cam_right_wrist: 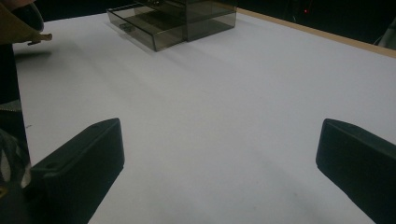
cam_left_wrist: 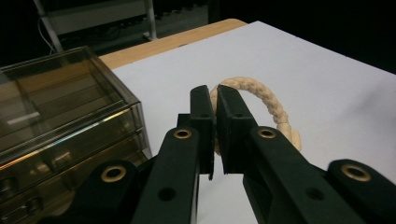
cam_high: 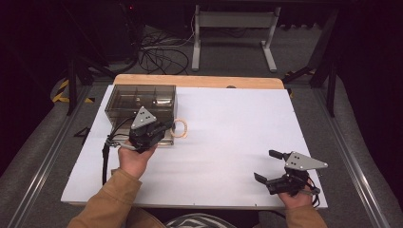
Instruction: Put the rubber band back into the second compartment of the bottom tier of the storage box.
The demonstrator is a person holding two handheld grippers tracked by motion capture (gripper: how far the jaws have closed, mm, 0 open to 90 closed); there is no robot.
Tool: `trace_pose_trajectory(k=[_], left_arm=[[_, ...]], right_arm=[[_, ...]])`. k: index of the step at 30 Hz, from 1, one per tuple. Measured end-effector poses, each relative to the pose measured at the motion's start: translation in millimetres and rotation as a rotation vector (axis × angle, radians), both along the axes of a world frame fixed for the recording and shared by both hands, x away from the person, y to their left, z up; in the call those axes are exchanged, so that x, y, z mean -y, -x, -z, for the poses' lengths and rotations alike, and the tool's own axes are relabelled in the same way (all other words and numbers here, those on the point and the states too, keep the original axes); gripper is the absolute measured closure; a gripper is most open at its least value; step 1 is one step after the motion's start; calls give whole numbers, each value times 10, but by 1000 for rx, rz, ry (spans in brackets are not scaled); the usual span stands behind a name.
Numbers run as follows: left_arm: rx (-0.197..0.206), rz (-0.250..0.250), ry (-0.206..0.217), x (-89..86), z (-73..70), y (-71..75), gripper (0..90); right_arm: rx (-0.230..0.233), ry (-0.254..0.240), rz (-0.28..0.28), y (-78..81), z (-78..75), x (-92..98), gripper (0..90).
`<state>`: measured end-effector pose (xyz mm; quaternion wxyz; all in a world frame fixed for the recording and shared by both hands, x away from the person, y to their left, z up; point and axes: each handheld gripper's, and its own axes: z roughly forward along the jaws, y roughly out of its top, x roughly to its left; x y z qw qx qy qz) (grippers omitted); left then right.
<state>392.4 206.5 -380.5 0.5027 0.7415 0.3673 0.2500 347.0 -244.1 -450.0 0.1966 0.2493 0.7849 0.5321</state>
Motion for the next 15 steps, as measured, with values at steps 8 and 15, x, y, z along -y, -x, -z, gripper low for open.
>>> trace_pose_trajectory(k=[8,15], left_arm=[[-7,-43,-9,-209,59,0,858],[-9,-72,-3,-331,83,7,857]], right_arm=[[-1,-1,1,4,-1,1,17],[-2,0,0,7,-2,2,17]])
